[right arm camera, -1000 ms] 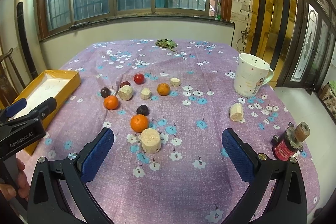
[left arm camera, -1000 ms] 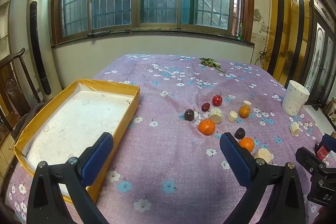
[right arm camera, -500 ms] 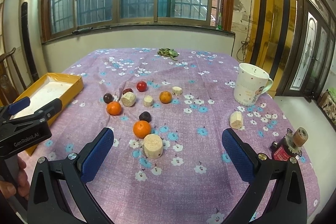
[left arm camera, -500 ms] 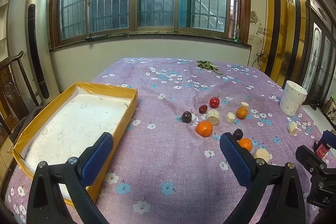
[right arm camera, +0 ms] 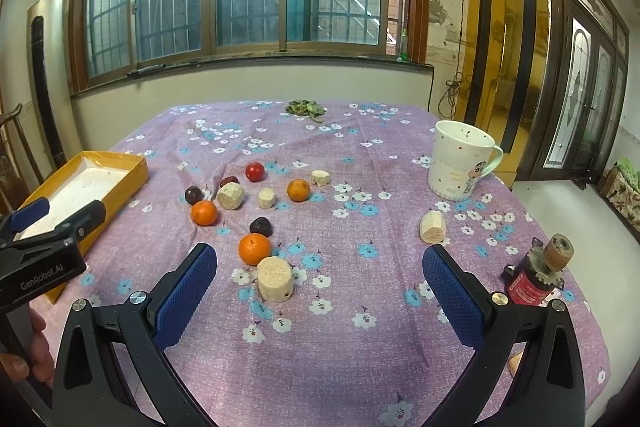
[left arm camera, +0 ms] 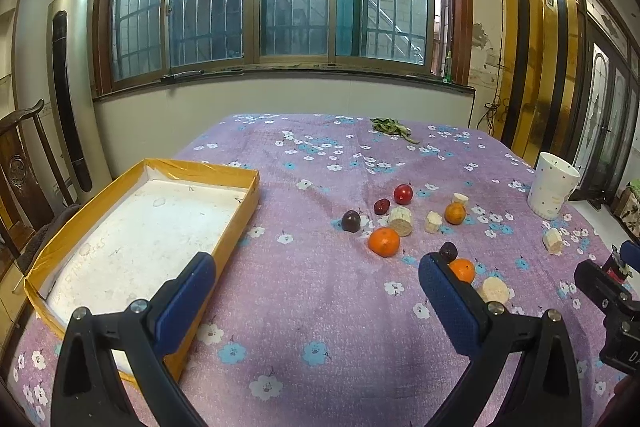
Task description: Organize fruits
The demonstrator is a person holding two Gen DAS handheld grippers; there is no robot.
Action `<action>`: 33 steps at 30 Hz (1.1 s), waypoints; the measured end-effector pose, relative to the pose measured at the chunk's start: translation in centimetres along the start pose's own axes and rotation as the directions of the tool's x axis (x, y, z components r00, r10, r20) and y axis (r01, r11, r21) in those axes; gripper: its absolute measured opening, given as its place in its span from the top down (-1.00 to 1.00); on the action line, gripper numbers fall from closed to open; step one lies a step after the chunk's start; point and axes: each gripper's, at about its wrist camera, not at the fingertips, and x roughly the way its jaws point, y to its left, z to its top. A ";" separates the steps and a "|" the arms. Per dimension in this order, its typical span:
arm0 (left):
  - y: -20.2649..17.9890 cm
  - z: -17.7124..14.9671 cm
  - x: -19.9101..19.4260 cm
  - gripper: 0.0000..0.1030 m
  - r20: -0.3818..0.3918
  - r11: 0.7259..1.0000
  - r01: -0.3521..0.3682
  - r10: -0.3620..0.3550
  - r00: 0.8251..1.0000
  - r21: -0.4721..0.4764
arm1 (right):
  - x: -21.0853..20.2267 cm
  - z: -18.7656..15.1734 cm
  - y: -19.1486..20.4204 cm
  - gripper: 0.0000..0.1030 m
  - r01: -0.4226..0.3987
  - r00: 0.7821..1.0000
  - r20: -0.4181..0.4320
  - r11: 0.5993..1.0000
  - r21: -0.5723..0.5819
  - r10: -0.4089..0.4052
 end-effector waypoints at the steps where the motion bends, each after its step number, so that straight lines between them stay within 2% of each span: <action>1: -0.1 -0.1 0.0 -1.00 -0.001 1.000 0.001 -0.001 1.000 0.001 | -0.1 -0.1 0.0 -1.00 0.002 1.000 0.002 1.000 -0.001 -0.002; 23: 0.3 -0.6 0.5 -1.00 -0.038 1.000 -0.017 0.017 0.999 -0.008 | 0.7 -0.5 0.0 -1.00 -0.010 0.999 -0.034 1.000 0.004 0.010; 28: 0.7 -0.7 1.2 -1.00 -0.070 0.999 -0.037 0.036 0.997 -0.008 | 2.3 -0.6 -0.1 -1.00 -0.028 0.994 -0.106 1.000 -0.002 0.028; 33: 0.7 -0.6 2.1 -1.00 -0.121 0.997 -0.070 0.073 0.990 0.035 | 5.4 -1.2 0.8 -1.00 -0.100 0.966 -0.241 0.995 -0.030 0.090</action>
